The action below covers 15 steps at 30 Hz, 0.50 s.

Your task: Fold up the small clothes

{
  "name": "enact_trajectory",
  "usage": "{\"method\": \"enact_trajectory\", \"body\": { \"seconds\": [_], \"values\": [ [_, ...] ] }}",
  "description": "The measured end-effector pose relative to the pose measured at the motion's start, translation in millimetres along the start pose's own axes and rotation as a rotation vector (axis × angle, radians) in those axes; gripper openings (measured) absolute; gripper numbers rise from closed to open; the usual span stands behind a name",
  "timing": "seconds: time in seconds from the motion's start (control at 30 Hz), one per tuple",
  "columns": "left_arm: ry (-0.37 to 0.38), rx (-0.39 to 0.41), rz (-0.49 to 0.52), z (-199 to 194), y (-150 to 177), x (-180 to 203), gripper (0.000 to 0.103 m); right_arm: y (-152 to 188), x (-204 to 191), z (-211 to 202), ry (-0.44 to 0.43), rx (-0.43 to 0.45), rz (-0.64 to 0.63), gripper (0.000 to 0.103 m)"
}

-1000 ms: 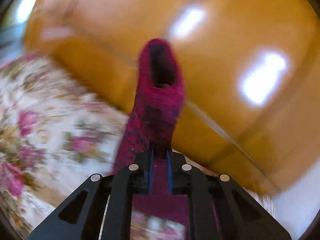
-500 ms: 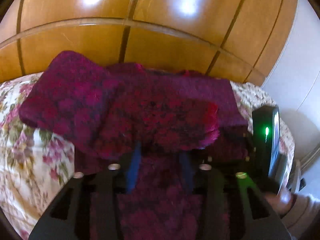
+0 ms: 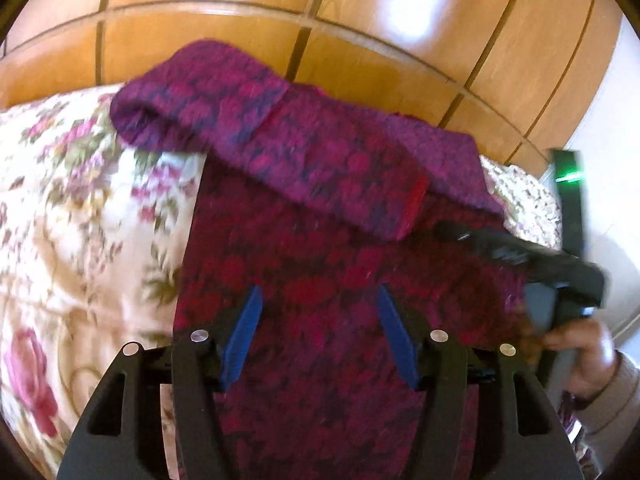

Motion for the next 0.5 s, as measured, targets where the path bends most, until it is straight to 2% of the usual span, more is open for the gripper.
{"method": "enact_trajectory", "body": {
  "seconds": [0.03,0.1,0.2,0.27,0.3,0.33,0.37,0.4,0.43,0.5],
  "values": [
    [-0.002,-0.003,-0.008,3.4,3.6,-2.6,0.059,1.0,-5.8,-5.0,-0.058,0.005,0.032,0.079],
    [-0.005,0.004,-0.013,5.5,6.2,-4.0,0.059,0.1,-27.1,-10.3,-0.205,-0.003,0.094,0.073],
    [-0.015,0.008,-0.006,5.7,10.8,-4.6,0.059,-5.1,-56.4,1.9,-0.303,-0.038,0.121,0.073],
    [-0.01,0.015,-0.005,7.5,11.2,-4.5,0.059,-9.2,-73.7,16.7,-0.3,-0.052,0.108,0.073],
    [-0.006,0.017,-0.008,6.8,11.4,-5.0,0.059,-10.3,-77.8,23.8,-0.282,-0.059,0.096,0.068],
    [-0.002,0.018,-0.01,7.4,11.6,-4.8,0.059,-11.6,-81.5,32.1,-0.243,-0.071,0.072,0.052],
    [0.004,0.018,-0.015,8.1,12.1,-5.3,0.059,-14.0,-82.3,35.4,-0.222,-0.072,0.059,0.046],
    [0.009,0.02,-0.019,7.1,11.8,-6.0,0.059,-20.2,-85.5,32.6,-0.217,-0.062,0.041,0.032],
    [0.015,0.023,-0.023,6.8,12.1,-6.6,0.059,-26.9,-88.3,24.6,-0.223,-0.045,0.022,0.01],
    [0.021,0.025,-0.026,5.8,13.7,-7.8,0.06,-45.8,-88.0,-5.0,-0.199,0.047,-0.021,0.01]
  ]
}}
Point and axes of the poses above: each gripper's, at about its wrist camera, not at the fingertips, and z roughly the way its jaws point, x to its right, y to its underside, the point moved 10 cm from there along z, roughly the way its jaws point, and after that the axes turned 2 degrees about -y, right-handed, at the moved point
